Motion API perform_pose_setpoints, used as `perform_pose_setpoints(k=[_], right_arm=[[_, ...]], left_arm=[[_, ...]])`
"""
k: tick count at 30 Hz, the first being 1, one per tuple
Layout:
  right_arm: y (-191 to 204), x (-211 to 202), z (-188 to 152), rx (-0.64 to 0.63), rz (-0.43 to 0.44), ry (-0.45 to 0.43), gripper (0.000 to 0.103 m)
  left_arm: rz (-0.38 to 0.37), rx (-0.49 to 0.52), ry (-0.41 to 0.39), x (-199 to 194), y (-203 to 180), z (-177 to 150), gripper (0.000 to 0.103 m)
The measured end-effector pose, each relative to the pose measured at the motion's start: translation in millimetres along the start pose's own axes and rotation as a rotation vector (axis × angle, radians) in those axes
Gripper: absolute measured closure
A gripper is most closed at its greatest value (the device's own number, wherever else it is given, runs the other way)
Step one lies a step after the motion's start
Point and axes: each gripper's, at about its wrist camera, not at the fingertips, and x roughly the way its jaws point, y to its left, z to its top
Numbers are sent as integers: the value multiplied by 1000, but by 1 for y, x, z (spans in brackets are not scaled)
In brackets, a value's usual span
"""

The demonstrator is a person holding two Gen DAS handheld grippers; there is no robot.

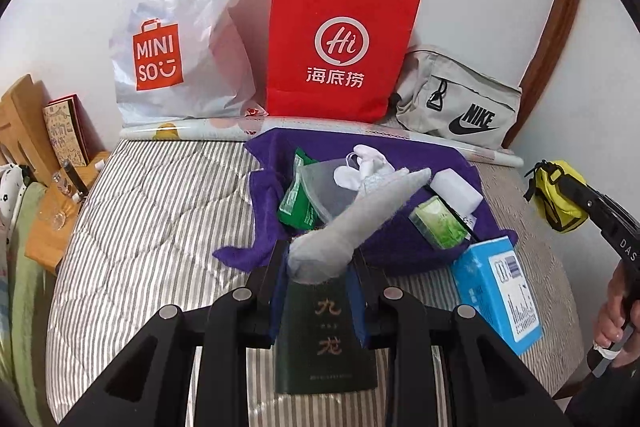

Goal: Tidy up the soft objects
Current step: 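Carry the white sock and yellow pouch over the purple towel with both tools, then lower the sock onto the towel and open left tool while right tool releases the pouch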

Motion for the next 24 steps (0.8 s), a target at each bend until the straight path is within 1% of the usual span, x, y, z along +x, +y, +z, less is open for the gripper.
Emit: perform_pose_setpoints(k=[11, 16, 24], right_arm=[[-5, 43, 10, 7, 22, 33, 90], [-7, 56, 13, 4, 23, 46, 90], [-5, 85, 20, -34, 10, 67, 90]], left_arm=[[5, -1, 24, 28, 2, 27, 77], [-10, -17, 45, 45, 5, 36, 77], [-6, -27, 75, 71, 9, 48, 77]])
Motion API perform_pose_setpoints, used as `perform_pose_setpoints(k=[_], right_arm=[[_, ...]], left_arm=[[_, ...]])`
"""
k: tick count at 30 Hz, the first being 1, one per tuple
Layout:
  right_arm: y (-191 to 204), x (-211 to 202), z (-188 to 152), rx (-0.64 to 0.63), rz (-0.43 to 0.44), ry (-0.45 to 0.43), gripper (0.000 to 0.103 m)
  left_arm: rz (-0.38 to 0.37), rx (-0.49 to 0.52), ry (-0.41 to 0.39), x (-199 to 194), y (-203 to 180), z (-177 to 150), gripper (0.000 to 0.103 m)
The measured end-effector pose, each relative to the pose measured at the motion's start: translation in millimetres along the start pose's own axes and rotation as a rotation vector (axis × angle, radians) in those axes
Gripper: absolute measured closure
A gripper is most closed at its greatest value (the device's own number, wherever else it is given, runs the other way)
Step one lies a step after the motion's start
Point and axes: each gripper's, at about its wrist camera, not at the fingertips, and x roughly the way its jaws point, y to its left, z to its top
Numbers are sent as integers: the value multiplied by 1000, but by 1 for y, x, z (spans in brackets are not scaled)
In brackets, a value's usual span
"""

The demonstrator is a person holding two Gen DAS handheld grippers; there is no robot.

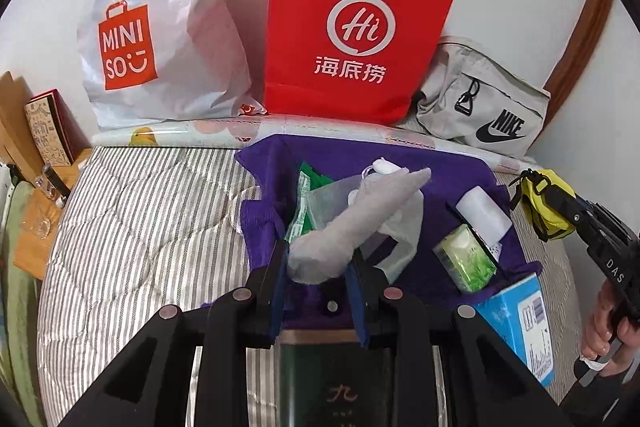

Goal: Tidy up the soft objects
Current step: 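Lower the sock onto the towel and open left tool while right tool releases the pouch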

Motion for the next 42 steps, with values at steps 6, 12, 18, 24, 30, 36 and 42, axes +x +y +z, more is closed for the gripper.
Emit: perform_pose_setpoints(k=[6, 12, 18, 24, 30, 36, 42], right_arm=[[4, 22, 2, -27, -3, 27, 90], [8, 44, -4, -49, -1, 72, 90], [11, 61, -8, -57, 4, 109, 90], [14, 71, -10, -80, 18, 132, 90], [18, 78, -12, -92, 35, 150, 89], [16, 80, -14, -90, 56, 163, 89], [19, 79, -16, -112, 57, 168, 88]], left_arm=[[-17, 0, 33, 22, -1, 10, 77], [-24, 4, 67, 44, -1, 15, 77], [-23, -2, 100, 62, 2, 16, 76], [-18, 3, 117, 70, 3, 16, 75], [-16, 15, 131, 79, -2, 19, 75], [-11, 28, 137, 83, -5, 20, 75], [4, 32, 152, 88, -6, 19, 74]])
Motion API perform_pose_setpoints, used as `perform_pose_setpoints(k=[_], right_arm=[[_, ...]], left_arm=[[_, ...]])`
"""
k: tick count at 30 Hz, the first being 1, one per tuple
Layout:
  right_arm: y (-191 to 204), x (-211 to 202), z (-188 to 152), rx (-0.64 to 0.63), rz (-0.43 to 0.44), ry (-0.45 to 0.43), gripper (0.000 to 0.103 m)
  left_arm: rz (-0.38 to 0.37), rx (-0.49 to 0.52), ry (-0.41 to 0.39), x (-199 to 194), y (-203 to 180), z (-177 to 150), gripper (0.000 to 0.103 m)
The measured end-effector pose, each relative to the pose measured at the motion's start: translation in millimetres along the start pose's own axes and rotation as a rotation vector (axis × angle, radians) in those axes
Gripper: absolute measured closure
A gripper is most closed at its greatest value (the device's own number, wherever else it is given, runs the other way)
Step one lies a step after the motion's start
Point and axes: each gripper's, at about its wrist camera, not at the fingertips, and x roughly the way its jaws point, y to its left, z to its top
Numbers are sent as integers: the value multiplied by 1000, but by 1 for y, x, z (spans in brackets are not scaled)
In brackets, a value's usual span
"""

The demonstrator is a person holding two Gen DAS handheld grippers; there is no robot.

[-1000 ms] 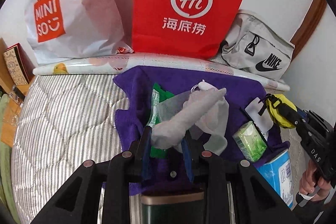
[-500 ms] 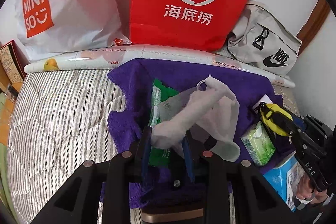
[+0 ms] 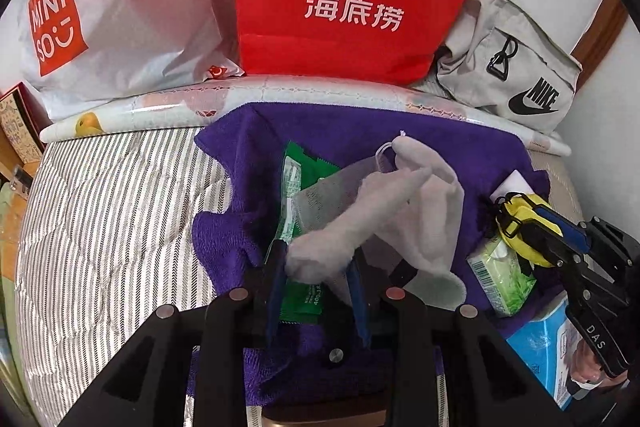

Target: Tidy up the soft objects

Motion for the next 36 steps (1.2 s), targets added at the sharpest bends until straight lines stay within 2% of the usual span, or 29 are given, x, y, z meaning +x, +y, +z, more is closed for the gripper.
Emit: perform_pose_setpoints(k=[4, 6, 9, 14, 16, 19, 21, 27, 36], right_arm=[[0, 0, -2, 0, -2, 4, 78], [-1, -1, -3, 3, -3, 5, 71], [-4, -4, -5, 19, 4, 2, 64], [-6, -15, -5, 39, -6, -19, 57], [-7, -23, -6, 49, -11, -31, 50], [-7, -36, -8, 67, -18, -46, 50], [-8, -46, -11, 82, -32, -52, 47], [-3, -78, -21, 112, -108, -63, 32], [9, -124, -58, 159, -161, -3, 29]], left_arm=[[-2, 11, 2, 1, -2, -2, 66], [-2, 19, -3, -1, -5, -3, 53], [9, 22, -3, -3, -7, -4, 44], [18, 11, -9, -12, -6, -8, 43], [22, 7, -14, -18, -5, -12, 43], [34, 6, -23, -28, -5, -18, 43], [40, 7, -35, -38, -4, -23, 43], [37, 10, -72, -71, -9, -44, 43], [13, 41, -149, -131, -32, -89, 36]])
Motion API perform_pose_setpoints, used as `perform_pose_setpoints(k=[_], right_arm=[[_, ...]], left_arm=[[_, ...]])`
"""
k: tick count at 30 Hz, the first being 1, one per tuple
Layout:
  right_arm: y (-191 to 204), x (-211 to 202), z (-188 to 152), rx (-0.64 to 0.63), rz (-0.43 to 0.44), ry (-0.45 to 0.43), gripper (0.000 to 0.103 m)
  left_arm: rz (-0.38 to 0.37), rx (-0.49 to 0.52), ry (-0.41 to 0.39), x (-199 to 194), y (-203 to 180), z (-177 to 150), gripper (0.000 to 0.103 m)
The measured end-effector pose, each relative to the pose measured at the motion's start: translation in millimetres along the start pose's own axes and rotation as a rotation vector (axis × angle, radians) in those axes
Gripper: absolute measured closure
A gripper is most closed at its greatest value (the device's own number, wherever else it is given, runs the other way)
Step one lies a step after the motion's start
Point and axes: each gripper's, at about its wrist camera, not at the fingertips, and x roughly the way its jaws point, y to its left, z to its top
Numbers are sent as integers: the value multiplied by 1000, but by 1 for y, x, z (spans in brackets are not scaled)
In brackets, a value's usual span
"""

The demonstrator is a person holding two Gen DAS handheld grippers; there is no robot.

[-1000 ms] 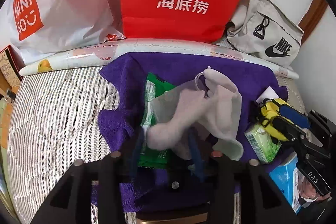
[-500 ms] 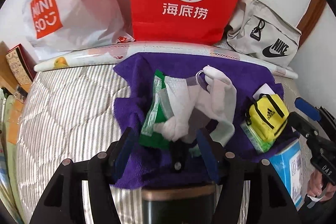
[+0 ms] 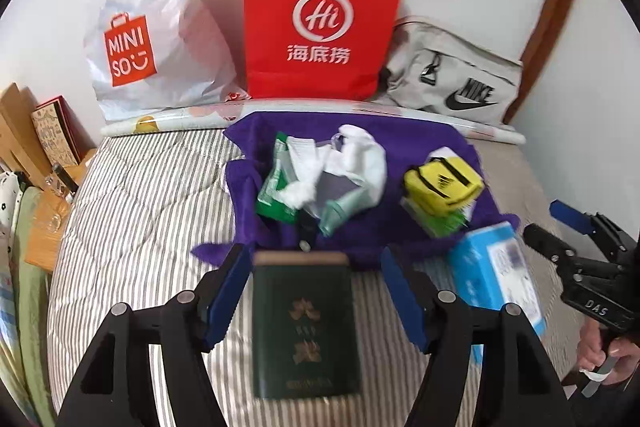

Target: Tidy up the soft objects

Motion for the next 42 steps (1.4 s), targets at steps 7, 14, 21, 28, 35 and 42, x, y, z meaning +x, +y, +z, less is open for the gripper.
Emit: perform_pose_setpoints(k=[7, 14, 21, 28, 35, 42], right_arm=[[5, -50, -36, 48, 14, -42, 23], [11, -101, -69, 89, -13, -106, 9], [12, -138, -102, 107, -53, -129, 6], [13, -163, -128, 116, -85, -145, 6], [23, -180, -140, 109, -86, -169, 6], [26, -187, -145, 116, -81, -179, 6]], left_arm=[[-9, 3, -47, -47, -21, -39, 27], [-12, 11, -83, -83, -39, -77, 19], [33, 20, -150, -114, -52, -114, 14], [37, 17, -173, -125, -57, -139, 14], [66, -1, -217, -143, -54, -152, 14], [71, 8, -226, -149, -59, -158, 14]])
